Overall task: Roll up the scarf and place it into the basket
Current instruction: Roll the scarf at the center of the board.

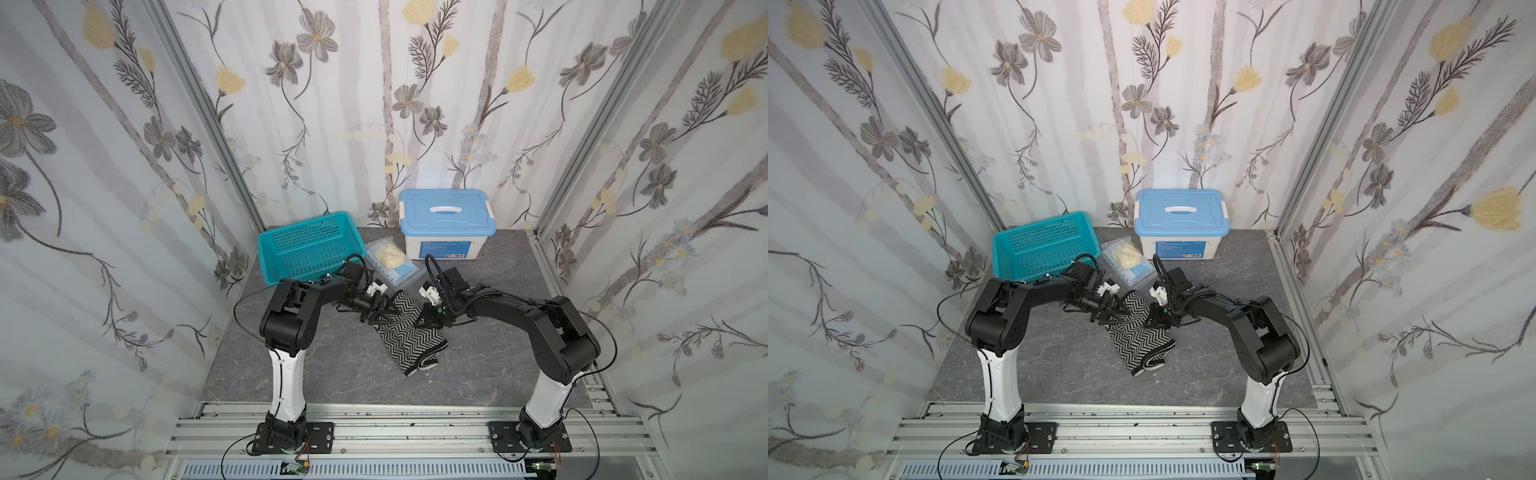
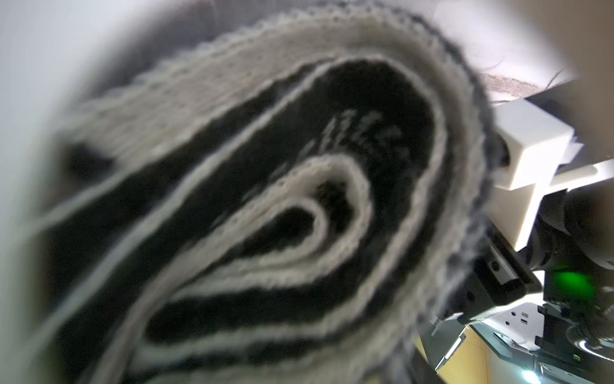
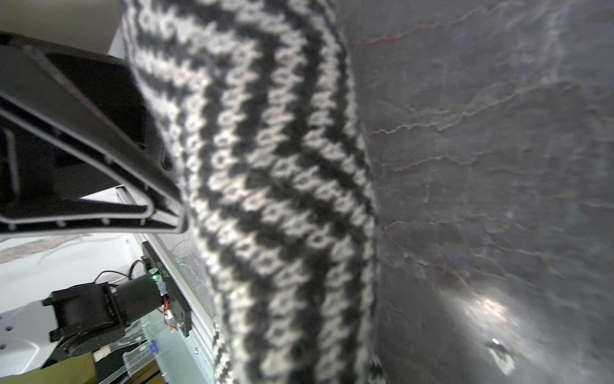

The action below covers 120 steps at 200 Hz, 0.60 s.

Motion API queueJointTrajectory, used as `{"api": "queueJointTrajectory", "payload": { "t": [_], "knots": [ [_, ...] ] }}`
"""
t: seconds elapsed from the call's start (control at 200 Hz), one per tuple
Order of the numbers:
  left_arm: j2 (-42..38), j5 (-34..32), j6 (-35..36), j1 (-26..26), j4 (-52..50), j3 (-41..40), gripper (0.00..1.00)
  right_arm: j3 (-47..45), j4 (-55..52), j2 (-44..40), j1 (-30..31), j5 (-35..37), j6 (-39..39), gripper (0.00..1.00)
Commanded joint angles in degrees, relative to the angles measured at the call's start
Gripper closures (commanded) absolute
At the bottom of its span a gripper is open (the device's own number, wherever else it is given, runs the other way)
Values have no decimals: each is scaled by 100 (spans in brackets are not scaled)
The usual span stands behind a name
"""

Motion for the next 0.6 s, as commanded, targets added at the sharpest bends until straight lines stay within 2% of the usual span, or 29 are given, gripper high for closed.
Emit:
{"api": "queueJointTrajectory", "payload": {
  "t": [0.0,0.105,0.265,0.445,0.595],
  "knots": [
    [-209,-613,-48,26,-326,-106,34,151,-716,-140,45,1075,-399,100],
    [-515,-598,-116,28,-277,-276,34,351,-1162,-191,293,1874,-682,100],
    [-1062,-526,-296,104,-163,-648,35,738,-1750,-232,1061,3611,-998,100],
    [-1618,-370,-475,397,-131,-929,39,1028,-2303,-245,1872,5359,-685,100],
    [-1701,-59,-658,665,26,-967,46,1042,-2429,-279,2685,6714,-647,100]
  ]
}}
